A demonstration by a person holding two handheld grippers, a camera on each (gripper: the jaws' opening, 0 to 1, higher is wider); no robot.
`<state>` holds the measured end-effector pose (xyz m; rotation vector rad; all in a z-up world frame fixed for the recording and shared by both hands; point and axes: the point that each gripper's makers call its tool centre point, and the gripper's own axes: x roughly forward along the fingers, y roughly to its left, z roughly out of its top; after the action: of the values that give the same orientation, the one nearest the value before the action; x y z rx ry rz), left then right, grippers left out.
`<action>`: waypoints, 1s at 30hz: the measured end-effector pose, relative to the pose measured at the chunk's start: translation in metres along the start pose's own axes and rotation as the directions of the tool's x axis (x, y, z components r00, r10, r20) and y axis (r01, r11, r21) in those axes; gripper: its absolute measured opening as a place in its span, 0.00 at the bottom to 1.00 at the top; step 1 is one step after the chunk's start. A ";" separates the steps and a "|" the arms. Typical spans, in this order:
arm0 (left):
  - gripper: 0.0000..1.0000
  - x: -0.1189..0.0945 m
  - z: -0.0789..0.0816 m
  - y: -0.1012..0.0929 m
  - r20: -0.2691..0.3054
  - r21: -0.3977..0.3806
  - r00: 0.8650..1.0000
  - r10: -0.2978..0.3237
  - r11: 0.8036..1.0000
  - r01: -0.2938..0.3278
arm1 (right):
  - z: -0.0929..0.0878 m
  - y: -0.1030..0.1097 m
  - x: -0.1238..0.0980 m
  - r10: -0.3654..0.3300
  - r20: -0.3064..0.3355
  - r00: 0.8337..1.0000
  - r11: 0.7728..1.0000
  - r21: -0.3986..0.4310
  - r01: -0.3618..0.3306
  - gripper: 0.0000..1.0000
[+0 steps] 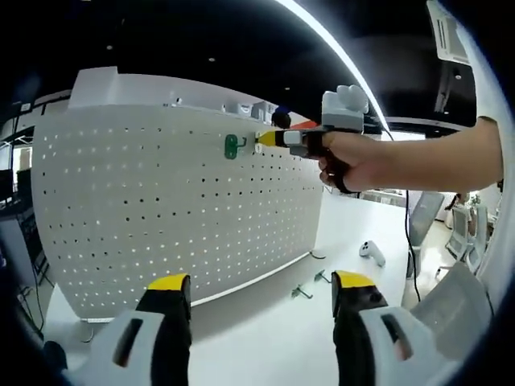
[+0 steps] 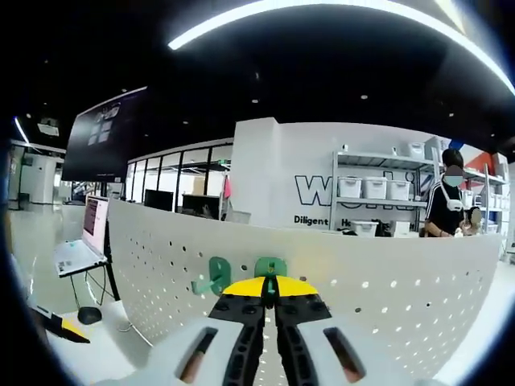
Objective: Insert the hook assembly into the mounting plate slot until the hook locks in place.
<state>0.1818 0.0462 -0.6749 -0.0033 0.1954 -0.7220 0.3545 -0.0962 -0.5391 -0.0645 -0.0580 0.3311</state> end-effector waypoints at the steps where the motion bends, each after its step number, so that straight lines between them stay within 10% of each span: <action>1: 0.73 0.000 0.001 0.000 0.001 0.001 1.000 0.000 1.000 0.000 | -0.001 0.000 0.001 -0.002 -0.002 1.000 1.000 -0.001 0.002 0.01; 30: 0.73 -0.007 -0.009 0.000 -0.041 0.015 0.999 -0.003 1.000 0.004 | -0.011 -0.002 0.008 -0.178 0.003 0.984 0.984 0.006 0.178 0.02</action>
<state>0.1756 0.0515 -0.6829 0.0256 0.2294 -0.7276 0.3632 -0.0959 -0.5494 -0.0523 -0.0661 0.1527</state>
